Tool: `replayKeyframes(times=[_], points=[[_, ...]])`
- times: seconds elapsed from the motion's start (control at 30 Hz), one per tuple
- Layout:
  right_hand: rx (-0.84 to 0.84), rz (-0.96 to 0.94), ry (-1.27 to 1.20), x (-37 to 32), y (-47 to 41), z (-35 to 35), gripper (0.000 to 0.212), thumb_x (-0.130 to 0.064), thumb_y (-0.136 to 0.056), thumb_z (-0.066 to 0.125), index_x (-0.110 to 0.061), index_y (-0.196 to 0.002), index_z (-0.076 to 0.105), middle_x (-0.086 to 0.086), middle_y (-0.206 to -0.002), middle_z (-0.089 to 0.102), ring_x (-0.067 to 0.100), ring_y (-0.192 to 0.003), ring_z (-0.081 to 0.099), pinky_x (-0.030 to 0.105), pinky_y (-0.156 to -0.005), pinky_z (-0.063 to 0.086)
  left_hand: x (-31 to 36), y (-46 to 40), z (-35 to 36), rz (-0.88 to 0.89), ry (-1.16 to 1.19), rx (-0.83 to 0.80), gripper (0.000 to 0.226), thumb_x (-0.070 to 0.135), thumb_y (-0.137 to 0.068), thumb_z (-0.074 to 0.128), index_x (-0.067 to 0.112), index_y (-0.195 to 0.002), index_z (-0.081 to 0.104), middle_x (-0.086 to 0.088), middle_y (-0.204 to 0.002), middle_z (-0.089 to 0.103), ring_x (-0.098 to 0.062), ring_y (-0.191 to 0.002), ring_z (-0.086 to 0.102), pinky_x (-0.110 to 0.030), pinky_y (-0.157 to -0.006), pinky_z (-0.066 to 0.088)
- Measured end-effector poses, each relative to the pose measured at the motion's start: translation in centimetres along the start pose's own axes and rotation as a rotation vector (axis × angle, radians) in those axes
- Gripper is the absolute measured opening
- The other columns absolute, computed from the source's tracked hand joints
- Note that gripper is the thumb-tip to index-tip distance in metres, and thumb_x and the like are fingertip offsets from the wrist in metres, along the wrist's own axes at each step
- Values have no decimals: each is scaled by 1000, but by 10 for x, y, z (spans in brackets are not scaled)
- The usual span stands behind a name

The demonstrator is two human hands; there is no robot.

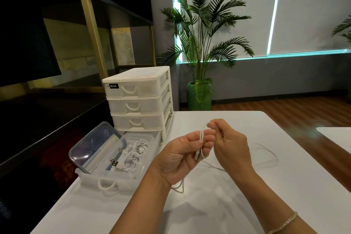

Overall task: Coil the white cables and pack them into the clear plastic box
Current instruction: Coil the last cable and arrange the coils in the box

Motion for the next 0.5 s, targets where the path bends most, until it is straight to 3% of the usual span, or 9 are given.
replayKeyframes(times=[0.17, 0.33, 0.5], points=[[1, 18, -15, 0, 0, 1, 25, -31, -95, 43, -16, -104, 62, 1, -84, 66, 19, -72, 61, 33, -70, 56, -1, 1, 1, -31, 39, -23, 34, -4, -88, 40, -1, -87, 74, -14, -80, 71, -18, -70, 70, -20, -60, 56], [6, 38, -25, 1, 1, 0, 26, -32, -95, 42, -17, -104, 61, -1, -81, 64, 18, -71, 61, 32, -68, 55, -3, 0, 1, -46, 27, -33, 29, 2, -86, 45, -1, -89, 74, -14, -82, 71, -17, -70, 69, -18, -61, 55], [8, 54, -12, 5, -1, 0, 26, -29, -95, 43, -15, -104, 63, -2, -85, 65, 17, -74, 60, 28, -68, 52, -4, -3, -2, -49, 43, 51, 30, 7, -84, 44, -2, -88, 73, -11, -72, 67, -13, -60, 64, -17, -53, 52]])
Point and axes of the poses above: each hand's wrist, its own y-axis away from the middle knuckle, its own z-axis out of the palm, x = y × z, the point moved 6 cm from there along -y, towards the middle knuckle
